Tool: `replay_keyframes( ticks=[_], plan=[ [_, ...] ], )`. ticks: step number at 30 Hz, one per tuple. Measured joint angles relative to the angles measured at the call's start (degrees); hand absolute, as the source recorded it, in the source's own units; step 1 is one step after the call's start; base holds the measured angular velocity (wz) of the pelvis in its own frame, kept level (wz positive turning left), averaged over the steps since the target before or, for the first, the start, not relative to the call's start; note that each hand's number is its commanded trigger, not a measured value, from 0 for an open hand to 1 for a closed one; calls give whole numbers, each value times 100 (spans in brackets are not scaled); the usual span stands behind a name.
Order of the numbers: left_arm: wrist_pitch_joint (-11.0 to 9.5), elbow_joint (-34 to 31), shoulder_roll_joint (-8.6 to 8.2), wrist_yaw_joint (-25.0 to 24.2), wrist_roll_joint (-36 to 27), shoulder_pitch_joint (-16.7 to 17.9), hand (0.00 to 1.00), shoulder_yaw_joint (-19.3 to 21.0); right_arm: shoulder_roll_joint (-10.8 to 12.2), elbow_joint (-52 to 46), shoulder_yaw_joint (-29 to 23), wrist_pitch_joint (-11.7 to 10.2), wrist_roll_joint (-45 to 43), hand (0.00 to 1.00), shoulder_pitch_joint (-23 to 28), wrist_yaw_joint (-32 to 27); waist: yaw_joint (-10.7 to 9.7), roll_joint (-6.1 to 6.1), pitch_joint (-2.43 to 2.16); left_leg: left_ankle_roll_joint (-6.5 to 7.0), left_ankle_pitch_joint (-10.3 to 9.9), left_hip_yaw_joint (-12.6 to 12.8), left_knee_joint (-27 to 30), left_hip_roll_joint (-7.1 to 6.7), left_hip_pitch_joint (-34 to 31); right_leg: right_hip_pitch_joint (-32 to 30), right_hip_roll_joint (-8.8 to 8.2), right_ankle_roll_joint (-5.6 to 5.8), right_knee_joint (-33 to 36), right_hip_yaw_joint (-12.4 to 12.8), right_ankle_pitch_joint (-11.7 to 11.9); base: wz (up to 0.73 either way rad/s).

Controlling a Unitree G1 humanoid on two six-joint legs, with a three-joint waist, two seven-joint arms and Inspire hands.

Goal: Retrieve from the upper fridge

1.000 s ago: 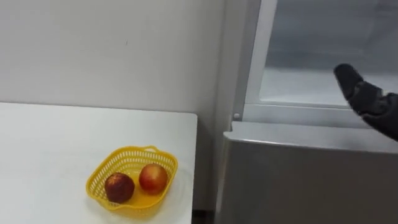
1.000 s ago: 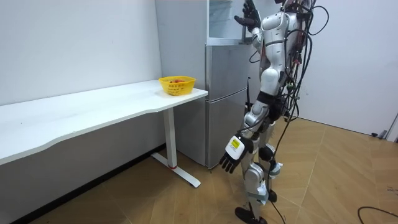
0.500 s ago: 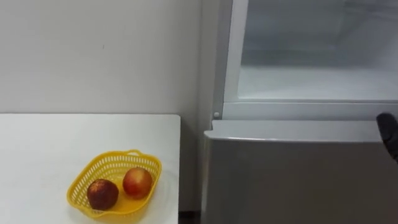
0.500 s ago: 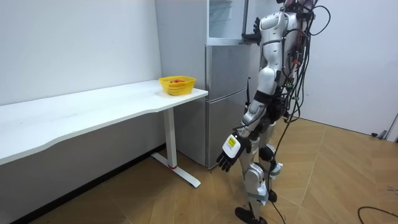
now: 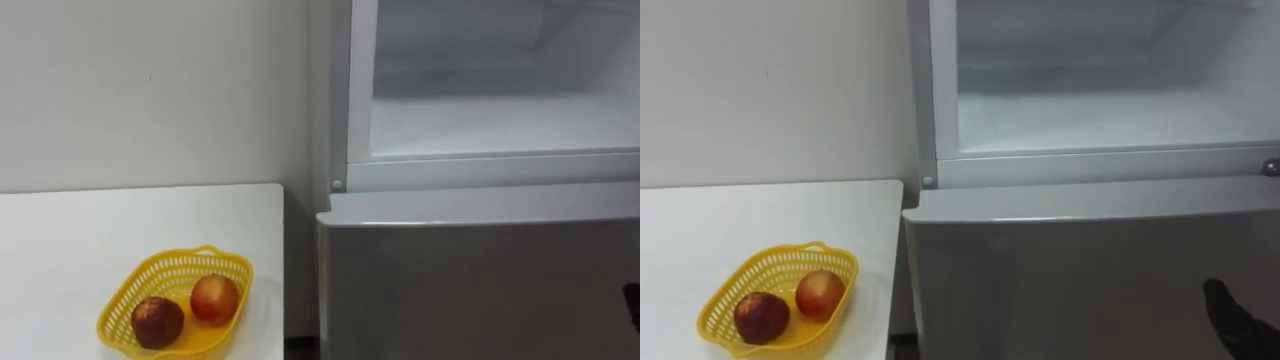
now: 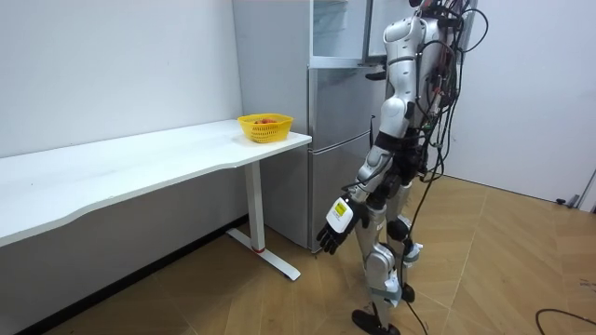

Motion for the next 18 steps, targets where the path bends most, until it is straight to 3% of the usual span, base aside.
replay_keyframes(
  ticks=[7,12,18],
  plan=[
    [69,-236,1,-9,-53,127,0,12,57,781,-382,111,1418,0,96,-414,-179,-48,-5,0,0,23,-10,0,17,10,8,0,-52,15,0,1],
    [73,-326,0,-6,-43,144,0,11,366,1279,-750,111,2054,0,127,-970,-346,-79,-25,0,0,56,-2,0,-60,5,6,5,-57,29,-8,-1],
    [72,-318,0,-7,-58,118,0,22,378,1930,-778,108,2744,0,153,-1118,-355,-48,-26,0,0,73,2,-1,-7,-15,7,3,-54,48,-6,-1]
  ],
)
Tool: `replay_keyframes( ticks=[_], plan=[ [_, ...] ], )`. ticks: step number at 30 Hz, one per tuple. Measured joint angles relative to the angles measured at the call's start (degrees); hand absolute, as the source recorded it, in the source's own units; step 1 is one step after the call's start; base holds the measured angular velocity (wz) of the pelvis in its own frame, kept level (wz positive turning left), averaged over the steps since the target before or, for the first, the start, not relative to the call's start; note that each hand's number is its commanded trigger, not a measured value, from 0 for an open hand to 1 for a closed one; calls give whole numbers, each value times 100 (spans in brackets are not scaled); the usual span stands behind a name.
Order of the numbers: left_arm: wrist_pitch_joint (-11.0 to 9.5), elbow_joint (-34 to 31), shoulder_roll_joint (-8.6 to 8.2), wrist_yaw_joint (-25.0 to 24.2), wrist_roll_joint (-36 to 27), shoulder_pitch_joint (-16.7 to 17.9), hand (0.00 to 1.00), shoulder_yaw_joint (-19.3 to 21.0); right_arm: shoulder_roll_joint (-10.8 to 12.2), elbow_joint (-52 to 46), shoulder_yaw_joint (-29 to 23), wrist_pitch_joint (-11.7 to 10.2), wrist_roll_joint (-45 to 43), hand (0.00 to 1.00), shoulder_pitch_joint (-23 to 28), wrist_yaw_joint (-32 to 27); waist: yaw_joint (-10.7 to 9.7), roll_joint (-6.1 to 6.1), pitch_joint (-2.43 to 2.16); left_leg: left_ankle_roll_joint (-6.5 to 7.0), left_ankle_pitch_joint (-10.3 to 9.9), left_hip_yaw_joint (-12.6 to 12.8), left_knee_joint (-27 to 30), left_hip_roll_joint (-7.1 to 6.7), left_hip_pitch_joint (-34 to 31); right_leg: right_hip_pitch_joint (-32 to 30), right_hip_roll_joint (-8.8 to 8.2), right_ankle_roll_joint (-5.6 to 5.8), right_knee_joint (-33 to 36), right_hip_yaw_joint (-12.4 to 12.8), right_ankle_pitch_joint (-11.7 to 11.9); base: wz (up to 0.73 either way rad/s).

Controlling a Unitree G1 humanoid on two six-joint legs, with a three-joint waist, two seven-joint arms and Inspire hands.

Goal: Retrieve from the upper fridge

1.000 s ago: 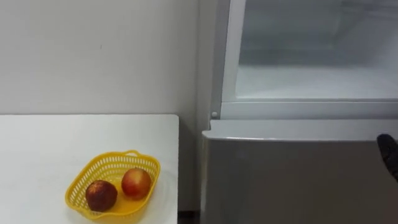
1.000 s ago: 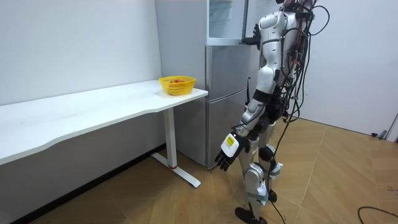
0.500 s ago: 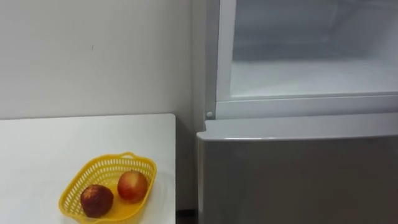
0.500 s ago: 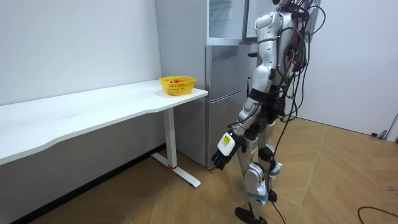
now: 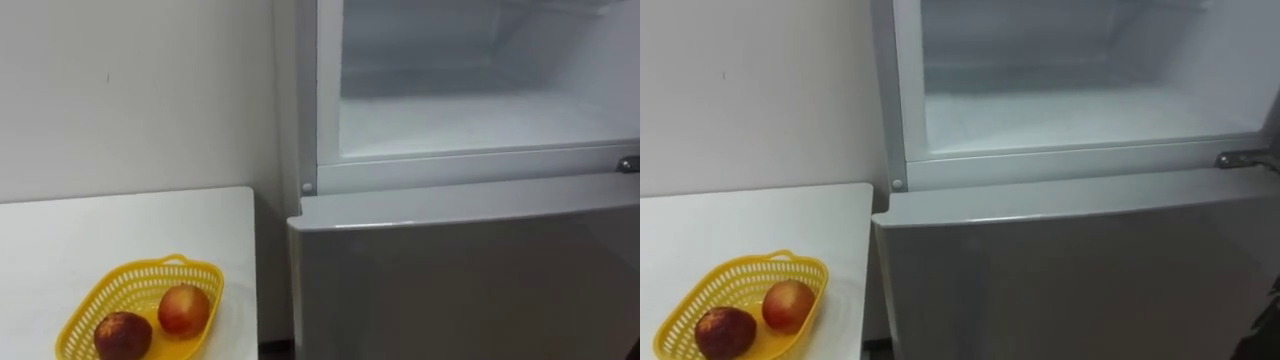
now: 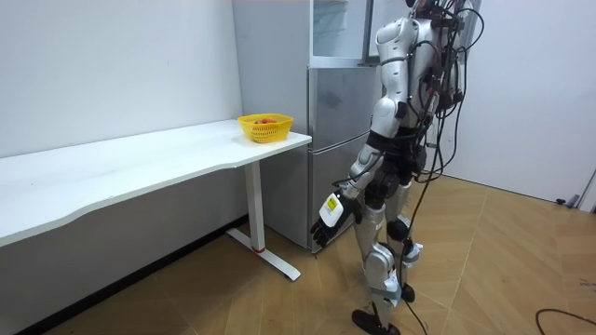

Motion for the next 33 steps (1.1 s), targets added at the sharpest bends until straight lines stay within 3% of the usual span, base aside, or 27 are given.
replay_keyframes(
  ticks=[5,9,15,21,26,33],
  plan=[
    [-1,-8,1,7,-95,13,0,9,44,461,-72,-2,713,0,30,-97,-35,55,12,0,0,-1,-2,-5,6,-40,-2,-1,40,21,-39,0],
    [-28,-15,15,-8,-105,11,0,127,32,553,-440,-4,1039,0,31,-246,-95,52,12,0,0,-1,4,-6,-2,-83,-4,-9,113,33,-72,0],
    [-71,-138,33,-45,-105,36,0,505,-81,392,-1139,-30,1350,0,-27,-623,-121,-111,12,0,0,63,4,-12,-74,-205,-11,-5,241,86,-105,-3],
    [-72,-365,52,-227,-37,109,0,849,-435,-119,-1737,-134,1263,0,-308,-903,-230,-214,9,3,2,65,15,-11,-204,-366,-9,-11,247,80,-72,-1],
    [-81,-361,70,-225,-49,106,0,874,-926,-272,-2019,-155,619,0,-750,-1133,-242,-230,11,6,6,65,9,-11,-237,-372,-6,-18,320,83,-70,0],
    [-65,-333,73,-250,-41,118,0,890,-1012,-1125,-2198,-158,24,0,-919,-1181,-206,-300,18,6,6,66,11,-10,-231,-345,-6,-13,195,74,-73,2]
  ],
)
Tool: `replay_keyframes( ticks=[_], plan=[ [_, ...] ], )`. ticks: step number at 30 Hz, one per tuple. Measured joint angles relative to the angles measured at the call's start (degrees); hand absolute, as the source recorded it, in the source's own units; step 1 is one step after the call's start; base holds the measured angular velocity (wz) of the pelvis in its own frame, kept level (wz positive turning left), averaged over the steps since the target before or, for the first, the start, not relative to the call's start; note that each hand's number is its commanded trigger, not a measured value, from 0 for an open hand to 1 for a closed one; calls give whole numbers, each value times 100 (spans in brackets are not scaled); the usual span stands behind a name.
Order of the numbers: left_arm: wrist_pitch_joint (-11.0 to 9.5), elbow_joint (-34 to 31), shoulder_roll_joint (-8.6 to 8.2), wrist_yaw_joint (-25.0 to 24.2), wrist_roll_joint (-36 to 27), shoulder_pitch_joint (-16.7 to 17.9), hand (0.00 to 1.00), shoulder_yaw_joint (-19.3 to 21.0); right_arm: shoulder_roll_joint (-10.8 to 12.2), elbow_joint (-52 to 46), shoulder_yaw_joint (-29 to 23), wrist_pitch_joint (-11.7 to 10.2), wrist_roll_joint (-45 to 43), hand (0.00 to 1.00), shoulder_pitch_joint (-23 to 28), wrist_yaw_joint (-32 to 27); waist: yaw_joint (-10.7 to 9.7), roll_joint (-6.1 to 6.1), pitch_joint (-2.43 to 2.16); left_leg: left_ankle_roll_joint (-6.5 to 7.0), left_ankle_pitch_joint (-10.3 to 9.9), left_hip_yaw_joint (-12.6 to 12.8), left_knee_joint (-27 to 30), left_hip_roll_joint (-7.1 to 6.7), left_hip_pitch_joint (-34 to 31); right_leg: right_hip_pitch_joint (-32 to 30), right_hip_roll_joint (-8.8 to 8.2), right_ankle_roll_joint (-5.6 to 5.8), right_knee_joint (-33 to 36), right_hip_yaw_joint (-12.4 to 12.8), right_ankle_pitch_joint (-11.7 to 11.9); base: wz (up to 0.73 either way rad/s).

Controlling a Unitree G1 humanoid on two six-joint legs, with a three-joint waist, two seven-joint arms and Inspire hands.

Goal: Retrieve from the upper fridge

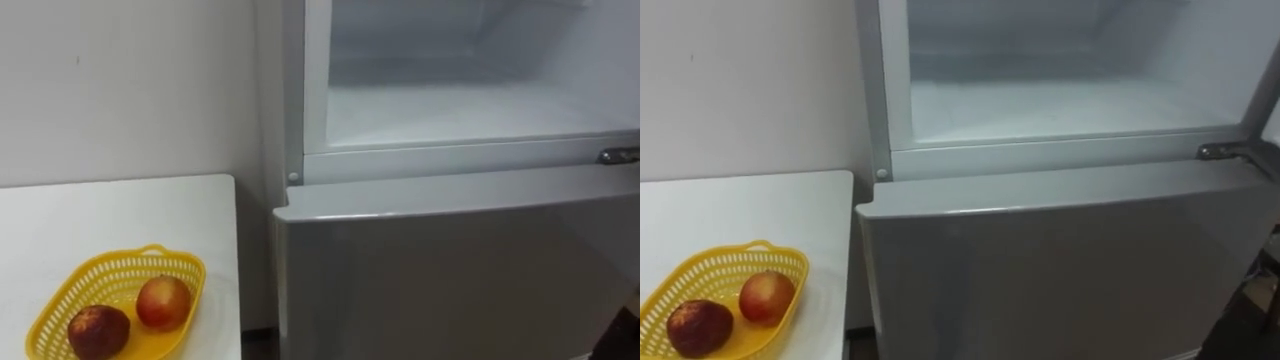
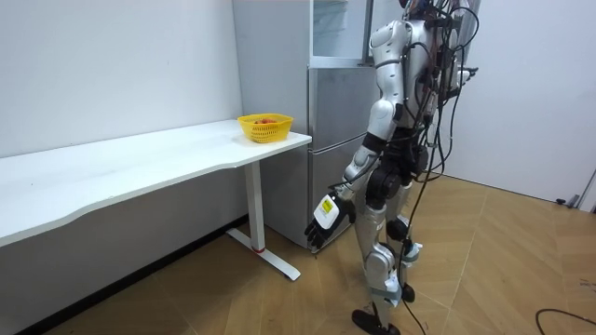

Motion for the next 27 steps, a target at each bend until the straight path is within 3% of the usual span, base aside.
replay_keyframes(
  ticks=[5,10,18,27],
  plan=[
    [-18,147,19,-15,-8,-39,0,-21,-2,-397,59,-18,-682,0,0,19,51,-14,10,0,0,12,-12,1,-12,-29,8,0,24,11,0,-1],
    [-21,336,9,-35,2,-109,0,-17,-2,-566,111,-4,-775,0,5,46,150,15,20,0,0,39,-14,1,-17,-43,0,0,62,6,-1,-3],
    [-78,382,2,-224,6,-136,0,-2,14,-804,618,55,-1351,0,5,159,228,14,35,0,0,37,-11,-10,50,-43,-19,-1,215,20,-33,-2],
    [-122,410,-30,-538,103,-126,0,25,14,-1063,1308,269,-2349,0,5,789,327,-30,63,-1,2,36,0,-18,151,-64,-33,-24,349,22,-128,0]
  ],
)
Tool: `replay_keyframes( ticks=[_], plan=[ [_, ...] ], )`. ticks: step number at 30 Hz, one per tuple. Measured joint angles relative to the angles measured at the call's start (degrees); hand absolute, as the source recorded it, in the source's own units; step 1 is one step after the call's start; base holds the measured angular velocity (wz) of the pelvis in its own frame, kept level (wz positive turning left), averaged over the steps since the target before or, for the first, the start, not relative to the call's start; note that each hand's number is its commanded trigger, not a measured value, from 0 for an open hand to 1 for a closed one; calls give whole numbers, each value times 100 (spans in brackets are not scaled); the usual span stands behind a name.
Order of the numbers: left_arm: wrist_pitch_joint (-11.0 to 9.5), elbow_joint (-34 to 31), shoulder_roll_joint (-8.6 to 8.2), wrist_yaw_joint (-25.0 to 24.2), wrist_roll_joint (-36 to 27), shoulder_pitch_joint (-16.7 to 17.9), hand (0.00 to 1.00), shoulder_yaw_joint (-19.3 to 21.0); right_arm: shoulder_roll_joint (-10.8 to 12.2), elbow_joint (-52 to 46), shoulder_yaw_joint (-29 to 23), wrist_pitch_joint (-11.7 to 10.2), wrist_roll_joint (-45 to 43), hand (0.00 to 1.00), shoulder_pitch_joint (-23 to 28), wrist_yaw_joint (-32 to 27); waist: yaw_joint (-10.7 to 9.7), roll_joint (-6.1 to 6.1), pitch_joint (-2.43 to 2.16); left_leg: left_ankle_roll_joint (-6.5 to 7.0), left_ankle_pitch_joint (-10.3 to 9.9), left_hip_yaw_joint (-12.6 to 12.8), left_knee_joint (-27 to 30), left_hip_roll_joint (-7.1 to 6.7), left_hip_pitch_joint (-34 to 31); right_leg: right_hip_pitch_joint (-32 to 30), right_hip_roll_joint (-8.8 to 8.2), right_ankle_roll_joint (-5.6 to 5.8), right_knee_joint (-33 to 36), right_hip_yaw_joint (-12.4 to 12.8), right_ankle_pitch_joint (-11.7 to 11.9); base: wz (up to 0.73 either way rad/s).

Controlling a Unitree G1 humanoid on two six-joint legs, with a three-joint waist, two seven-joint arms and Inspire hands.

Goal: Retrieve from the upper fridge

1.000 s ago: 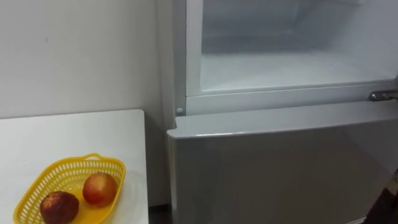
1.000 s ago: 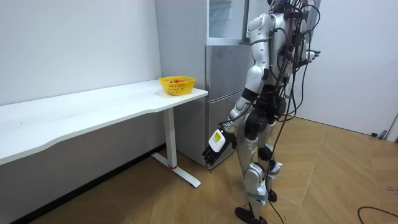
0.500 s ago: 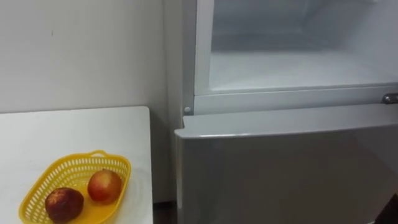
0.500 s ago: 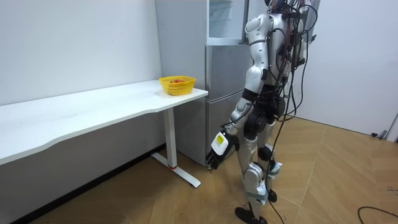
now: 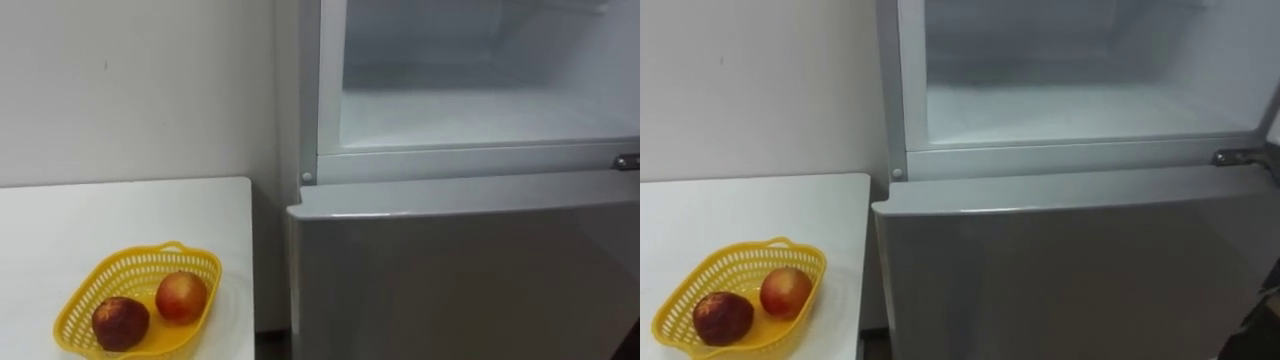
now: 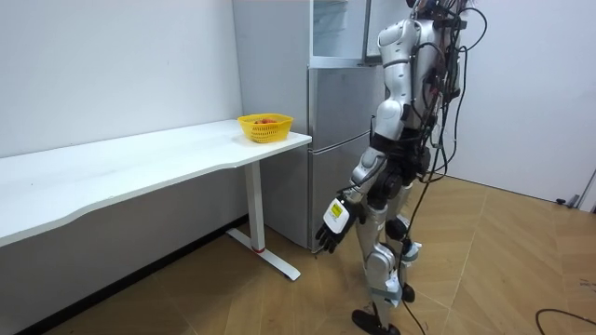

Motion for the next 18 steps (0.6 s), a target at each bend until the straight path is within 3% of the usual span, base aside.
replay_keyframes(
  ticks=[5,9,11,14,18],
  plan=[
    [-15,211,-21,-104,36,-75,0,176,0,-183,318,160,-417,0,0,13,19,-50,29,0,0,1,0,-2,18,5,-3,-11,65,-2,2,-5],
    [-33,294,-33,-117,176,-106,0,270,-65,-487,257,271,-732,0,-162,291,5,-120,42,-9,7,-18,4,11,23,11,6,-22,67,-17,4,-1],
    [-61,321,20,-108,177,-120,0,349,-261,-639,253,273,-922,0,-564,494,5,-245,32,-20,13,-75,11,23,25,11,23,-39,31,-21,14,3],
    [-77,326,128,-92,172,-120,0,300,-478,-640,252,264,-1122,0,-733,684,123,-333,-14,-21,14,-128,22,36,49,117,42,-40,-98,-55,48,10],
    [-73,374,156,-41,175,-135,0,220,-496,-789,265,70,-1141,0,-1046,910,293,-346,-24,-21,13,-153,5,39,93,260,40,-17,-268,-116,125,6]
  ],
)
